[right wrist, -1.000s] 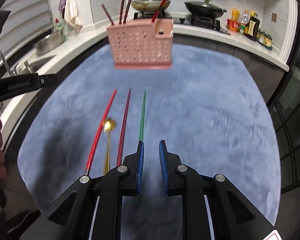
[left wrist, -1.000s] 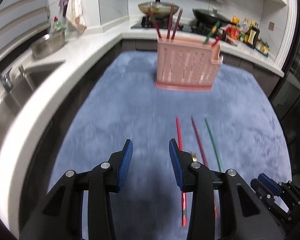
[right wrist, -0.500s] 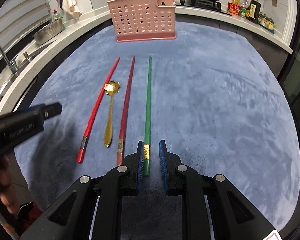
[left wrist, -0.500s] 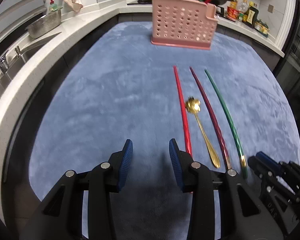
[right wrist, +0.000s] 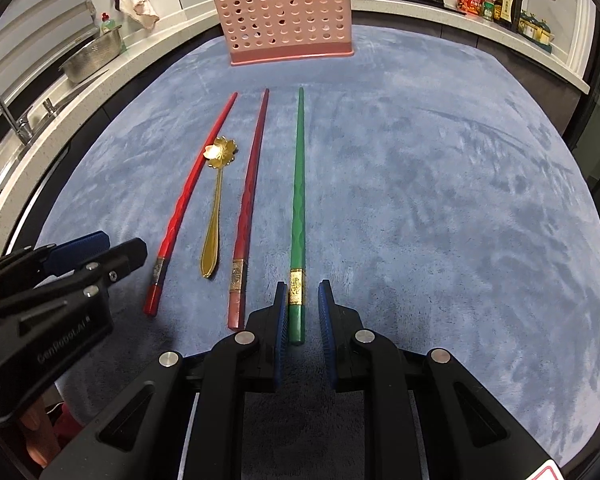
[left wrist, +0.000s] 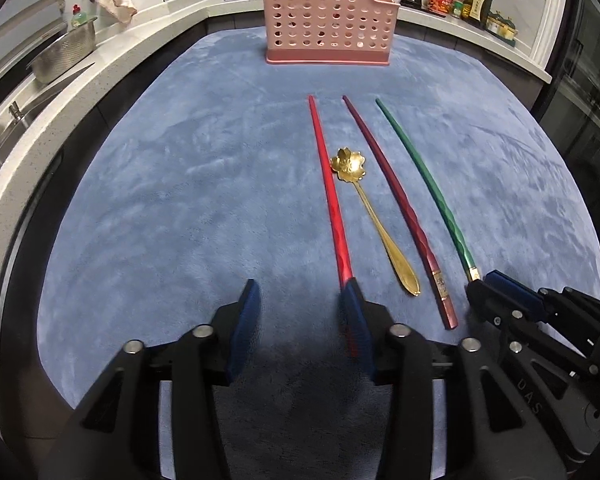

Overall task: Organize utensils
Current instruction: 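Grasp the red chopstick with the left tool while the right tool grasps the green chopstick, then carry both chopsticks to the pink holder and lower them into it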

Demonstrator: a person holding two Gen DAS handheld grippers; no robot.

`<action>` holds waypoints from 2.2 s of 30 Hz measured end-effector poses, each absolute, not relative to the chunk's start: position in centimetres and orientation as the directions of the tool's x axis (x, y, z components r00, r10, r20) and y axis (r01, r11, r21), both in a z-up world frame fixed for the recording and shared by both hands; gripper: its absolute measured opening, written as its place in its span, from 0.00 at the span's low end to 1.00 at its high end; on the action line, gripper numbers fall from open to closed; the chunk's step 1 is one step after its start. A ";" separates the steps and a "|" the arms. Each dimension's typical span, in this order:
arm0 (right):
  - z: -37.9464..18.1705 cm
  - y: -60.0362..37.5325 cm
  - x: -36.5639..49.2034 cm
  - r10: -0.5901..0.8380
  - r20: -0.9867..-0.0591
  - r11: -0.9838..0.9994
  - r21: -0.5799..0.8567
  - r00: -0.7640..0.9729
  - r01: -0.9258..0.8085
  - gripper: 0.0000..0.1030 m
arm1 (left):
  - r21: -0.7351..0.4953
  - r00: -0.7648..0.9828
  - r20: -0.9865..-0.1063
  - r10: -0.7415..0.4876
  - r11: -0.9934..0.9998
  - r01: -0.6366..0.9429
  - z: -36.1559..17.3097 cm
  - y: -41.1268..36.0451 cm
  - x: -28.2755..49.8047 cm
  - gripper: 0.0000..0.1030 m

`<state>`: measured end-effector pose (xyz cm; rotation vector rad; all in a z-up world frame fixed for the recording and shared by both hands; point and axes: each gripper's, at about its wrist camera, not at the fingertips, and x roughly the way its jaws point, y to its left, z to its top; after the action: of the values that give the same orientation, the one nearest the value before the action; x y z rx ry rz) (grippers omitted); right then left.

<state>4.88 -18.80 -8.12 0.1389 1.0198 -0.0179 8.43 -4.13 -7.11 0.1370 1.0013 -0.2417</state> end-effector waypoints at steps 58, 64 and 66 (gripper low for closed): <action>-3.1 -20.1 2.7 0.027 -0.782 0.991 0.101 0.623 0.084 0.08 | -0.055 0.585 -0.787 -0.195 0.967 0.249 -2.7 -1.9 7.4 0.07; 0.4 -21.2 2.7 0.014 -0.736 0.987 0.118 0.677 0.108 0.08 | -0.052 0.622 -0.758 -0.196 0.969 0.242 0.3 -1.5 8.0 0.07; 1.5 -21.7 2.7 0.010 -0.723 0.986 0.124 0.691 0.116 0.08 | -0.063 0.631 -0.749 -0.203 0.970 0.237 1.4 -1.2 8.3 0.07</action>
<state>2.67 -21.73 1.50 0.1648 0.8065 -0.0595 8.32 -1.22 1.43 0.0422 0.8513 -0.2517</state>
